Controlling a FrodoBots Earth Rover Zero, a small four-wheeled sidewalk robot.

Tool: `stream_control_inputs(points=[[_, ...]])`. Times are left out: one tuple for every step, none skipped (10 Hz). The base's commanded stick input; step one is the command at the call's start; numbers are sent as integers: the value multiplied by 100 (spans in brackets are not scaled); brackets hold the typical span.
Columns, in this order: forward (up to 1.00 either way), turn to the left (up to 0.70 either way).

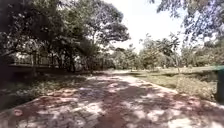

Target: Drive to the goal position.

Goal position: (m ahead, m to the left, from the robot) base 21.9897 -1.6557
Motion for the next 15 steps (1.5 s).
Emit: stream_control_inputs(points=[[70, 0], [70, 0], [70, 0], [70, 0], [70, 0], [70, 0], [70, 0], [70, 0], [70, 0], [70, 0], [70, 0], [70, 0], [70, 0], [70, 0], [70, 0]])
